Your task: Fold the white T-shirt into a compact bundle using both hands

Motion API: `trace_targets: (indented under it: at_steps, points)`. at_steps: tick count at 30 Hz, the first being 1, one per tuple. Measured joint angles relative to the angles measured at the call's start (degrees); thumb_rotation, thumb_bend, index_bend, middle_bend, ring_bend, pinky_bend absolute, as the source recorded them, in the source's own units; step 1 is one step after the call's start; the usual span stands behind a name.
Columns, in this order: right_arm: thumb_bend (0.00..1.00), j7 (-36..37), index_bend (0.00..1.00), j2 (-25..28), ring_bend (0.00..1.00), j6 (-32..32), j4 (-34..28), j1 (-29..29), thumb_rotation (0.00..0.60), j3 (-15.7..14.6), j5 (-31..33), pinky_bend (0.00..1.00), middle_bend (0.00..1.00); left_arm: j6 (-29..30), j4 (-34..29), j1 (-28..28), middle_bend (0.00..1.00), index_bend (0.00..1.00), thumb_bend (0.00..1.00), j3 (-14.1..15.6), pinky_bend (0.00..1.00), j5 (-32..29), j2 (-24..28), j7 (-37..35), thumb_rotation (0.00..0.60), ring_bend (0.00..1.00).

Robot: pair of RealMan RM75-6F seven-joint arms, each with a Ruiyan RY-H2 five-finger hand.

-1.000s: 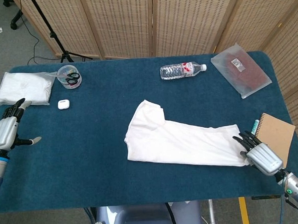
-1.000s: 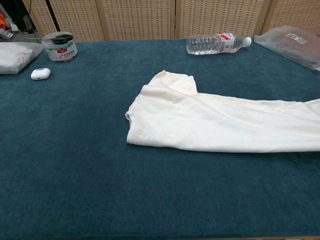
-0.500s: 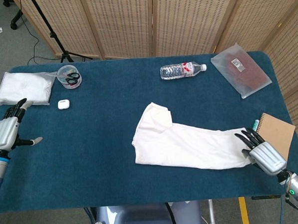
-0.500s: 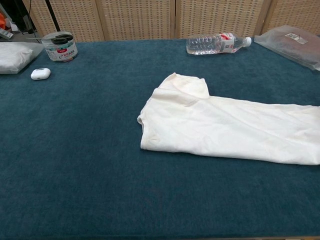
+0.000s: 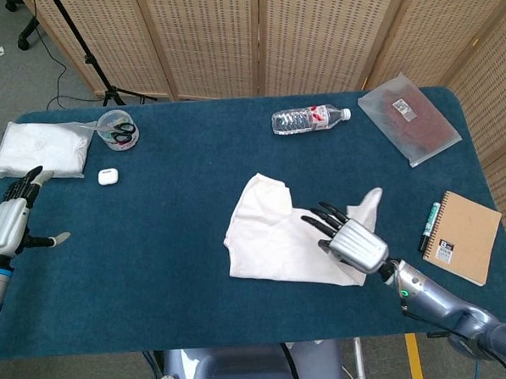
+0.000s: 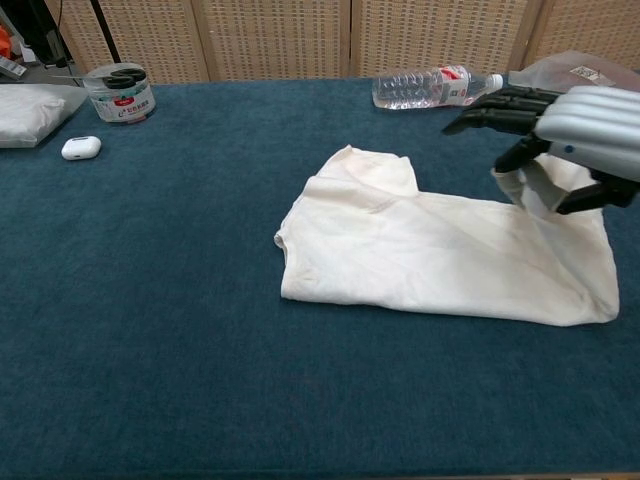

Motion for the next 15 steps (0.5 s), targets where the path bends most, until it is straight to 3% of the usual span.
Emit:
trace_targets:
  at_steps: [7,15]
  points:
    - [0.9,-4.24,0.7,-5.15,0.0,-8.09,-2.27,4.91,0.6,4.25,3.76,0.0,0.1,-0.14,0.21,0.05,0.0,0.0,0.0,-0.05,0.0,0.18,0.26,-0.96,0.6,0.0]
    - [0.9,-8.73,0.71,-9.95,0.0,-11.69,-3.04,7.98,0.6,8.34,7.92,0.0,0.1,-0.72,0.61,-0.16,0.0,0.0,0.0,0.03,0.0,0.24,0.21,-1.34,0.6,0.0]
